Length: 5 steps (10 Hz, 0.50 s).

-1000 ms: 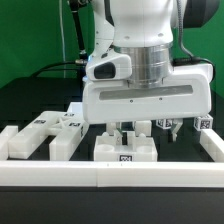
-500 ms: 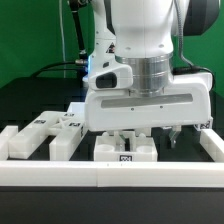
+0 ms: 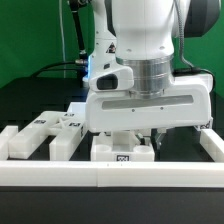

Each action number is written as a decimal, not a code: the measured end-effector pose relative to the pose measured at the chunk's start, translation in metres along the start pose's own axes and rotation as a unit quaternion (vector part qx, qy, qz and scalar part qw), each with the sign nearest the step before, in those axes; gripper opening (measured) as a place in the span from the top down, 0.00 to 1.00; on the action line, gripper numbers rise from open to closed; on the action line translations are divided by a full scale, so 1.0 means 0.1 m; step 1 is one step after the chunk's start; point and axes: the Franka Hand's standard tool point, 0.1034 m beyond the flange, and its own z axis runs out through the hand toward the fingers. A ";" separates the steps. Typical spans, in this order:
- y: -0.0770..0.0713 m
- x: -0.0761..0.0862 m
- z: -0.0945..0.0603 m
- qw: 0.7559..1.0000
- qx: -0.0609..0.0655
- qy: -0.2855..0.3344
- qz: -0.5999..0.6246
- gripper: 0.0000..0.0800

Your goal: Assemble chair

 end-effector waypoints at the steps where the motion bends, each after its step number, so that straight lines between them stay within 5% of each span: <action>1: 0.00 0.00 -0.01 1.000 0.000 0.000 0.000 0.95; 5: 0.00 0.00 -0.01 1.000 0.000 0.000 0.000 0.95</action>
Offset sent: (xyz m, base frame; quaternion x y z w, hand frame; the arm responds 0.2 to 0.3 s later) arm 0.0000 0.0000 0.0000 0.0000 0.0000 0.0000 1.0000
